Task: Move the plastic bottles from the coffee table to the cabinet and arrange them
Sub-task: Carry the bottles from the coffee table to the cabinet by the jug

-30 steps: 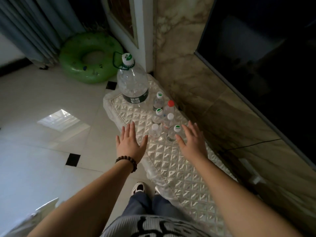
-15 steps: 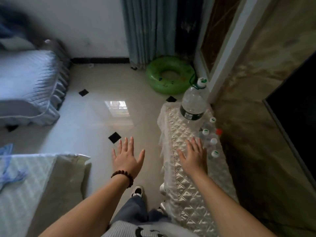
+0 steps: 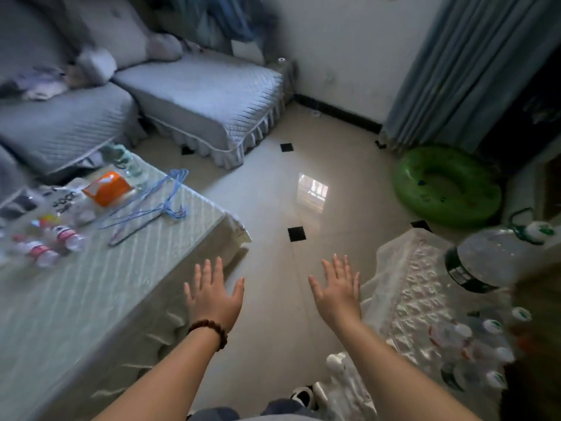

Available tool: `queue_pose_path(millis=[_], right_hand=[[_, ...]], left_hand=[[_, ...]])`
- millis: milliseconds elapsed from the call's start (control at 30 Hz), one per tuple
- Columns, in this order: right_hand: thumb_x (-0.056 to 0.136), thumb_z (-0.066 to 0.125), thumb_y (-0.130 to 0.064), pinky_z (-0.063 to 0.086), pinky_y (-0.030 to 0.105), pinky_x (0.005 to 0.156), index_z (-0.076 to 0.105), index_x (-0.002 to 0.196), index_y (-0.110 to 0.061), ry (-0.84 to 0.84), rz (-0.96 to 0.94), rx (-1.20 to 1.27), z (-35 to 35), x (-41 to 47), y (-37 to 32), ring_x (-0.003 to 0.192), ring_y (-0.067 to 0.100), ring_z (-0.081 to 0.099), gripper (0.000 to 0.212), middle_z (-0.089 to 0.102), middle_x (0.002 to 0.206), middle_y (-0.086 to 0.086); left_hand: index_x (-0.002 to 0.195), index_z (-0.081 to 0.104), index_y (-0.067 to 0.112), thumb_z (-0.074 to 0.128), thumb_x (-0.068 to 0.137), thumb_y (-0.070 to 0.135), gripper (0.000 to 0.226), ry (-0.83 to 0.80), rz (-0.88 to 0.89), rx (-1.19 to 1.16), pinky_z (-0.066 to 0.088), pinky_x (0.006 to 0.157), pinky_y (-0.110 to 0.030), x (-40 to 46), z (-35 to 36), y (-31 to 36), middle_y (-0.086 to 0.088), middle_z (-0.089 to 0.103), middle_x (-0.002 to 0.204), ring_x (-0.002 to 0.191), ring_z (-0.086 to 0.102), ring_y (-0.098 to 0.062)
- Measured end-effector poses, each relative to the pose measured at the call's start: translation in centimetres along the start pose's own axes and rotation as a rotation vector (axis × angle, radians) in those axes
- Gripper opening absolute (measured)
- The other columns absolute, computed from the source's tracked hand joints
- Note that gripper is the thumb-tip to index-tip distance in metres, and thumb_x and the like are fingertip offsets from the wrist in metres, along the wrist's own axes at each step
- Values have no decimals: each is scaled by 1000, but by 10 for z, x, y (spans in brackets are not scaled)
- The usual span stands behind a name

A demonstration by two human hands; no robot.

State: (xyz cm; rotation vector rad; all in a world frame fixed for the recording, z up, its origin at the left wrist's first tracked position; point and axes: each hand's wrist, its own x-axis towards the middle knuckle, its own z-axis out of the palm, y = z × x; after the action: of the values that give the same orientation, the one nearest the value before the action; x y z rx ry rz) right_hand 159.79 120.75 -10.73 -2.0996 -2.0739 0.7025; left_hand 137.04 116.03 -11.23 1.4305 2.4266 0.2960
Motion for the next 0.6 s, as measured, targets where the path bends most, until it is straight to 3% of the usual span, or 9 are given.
queue_pose_path(millis=[267, 600], right_hand=[[97, 31, -49, -6, 43, 117, 27, 147, -23, -106, -215, -66, 57, -7, -119, 147, 17, -10, 57, 4, 160, 0], [97, 30, -51, -4, 44, 119, 30, 145, -21, -221, -441, -126, 155, -66, -278, 147, 17, -10, 57, 4, 160, -1]], left_hand=[[148, 23, 22, 41, 90, 55, 69, 117, -245, -78, 7, 115, -48, -8, -46, -123, -4, 20, 157, 145, 8, -23], [150, 15, 23, 37, 91, 56, 71, 178, -500, -113, 4, 117, -46, -37, -100, -302, -3, 14, 158, 146, 3, -20]])
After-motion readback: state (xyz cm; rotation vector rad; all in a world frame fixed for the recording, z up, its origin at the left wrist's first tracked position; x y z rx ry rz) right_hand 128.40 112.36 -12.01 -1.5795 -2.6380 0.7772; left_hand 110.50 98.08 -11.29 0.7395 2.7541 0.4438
